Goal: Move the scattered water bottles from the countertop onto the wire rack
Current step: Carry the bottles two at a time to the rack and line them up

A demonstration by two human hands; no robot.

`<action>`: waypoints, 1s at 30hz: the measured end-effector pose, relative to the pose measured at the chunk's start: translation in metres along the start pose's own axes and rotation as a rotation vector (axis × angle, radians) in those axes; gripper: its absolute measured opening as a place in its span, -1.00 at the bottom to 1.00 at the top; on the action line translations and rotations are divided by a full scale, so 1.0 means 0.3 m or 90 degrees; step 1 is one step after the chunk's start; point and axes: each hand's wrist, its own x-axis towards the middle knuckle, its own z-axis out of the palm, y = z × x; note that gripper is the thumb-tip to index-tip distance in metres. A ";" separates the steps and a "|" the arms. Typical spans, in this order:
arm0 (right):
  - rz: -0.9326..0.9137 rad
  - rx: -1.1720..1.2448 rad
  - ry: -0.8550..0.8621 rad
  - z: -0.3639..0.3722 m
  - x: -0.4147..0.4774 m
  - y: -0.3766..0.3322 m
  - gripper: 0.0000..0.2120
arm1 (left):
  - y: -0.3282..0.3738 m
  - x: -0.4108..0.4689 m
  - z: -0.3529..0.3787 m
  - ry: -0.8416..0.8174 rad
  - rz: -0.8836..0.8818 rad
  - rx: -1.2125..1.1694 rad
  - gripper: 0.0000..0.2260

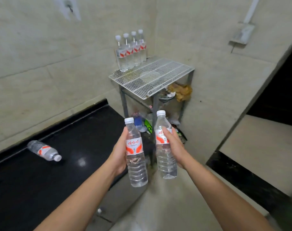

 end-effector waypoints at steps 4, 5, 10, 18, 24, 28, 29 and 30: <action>0.026 0.071 0.027 -0.196 0.062 -0.047 -0.18 | 0.007 0.083 0.213 -0.002 -0.015 0.001 -0.50; 0.039 0.075 0.023 -0.235 0.090 -0.050 -0.06 | 0.015 0.108 0.248 -0.002 -0.012 0.009 -0.49; 0.057 0.037 0.010 -0.357 0.242 -0.095 -0.13 | 0.071 0.259 0.372 0.022 0.044 0.053 -0.43; -0.057 -0.139 0.011 -0.441 0.591 -0.334 -0.19 | 0.270 0.646 0.542 0.077 0.140 0.031 -0.41; -0.142 -0.177 0.061 -0.461 1.007 -0.581 -0.71 | 0.511 0.975 0.627 0.058 0.220 0.016 -0.09; -0.188 -0.231 0.050 -0.457 1.239 -0.685 -0.69 | 0.672 1.136 0.638 0.100 0.277 0.055 -0.57; -0.192 -0.241 0.048 -0.453 1.288 -0.699 -0.65 | 0.702 1.166 0.633 0.106 0.278 0.047 -0.54; -0.194 -0.249 0.039 -0.449 1.336 -0.709 -0.62 | 0.728 1.199 0.624 0.108 0.275 0.032 -0.45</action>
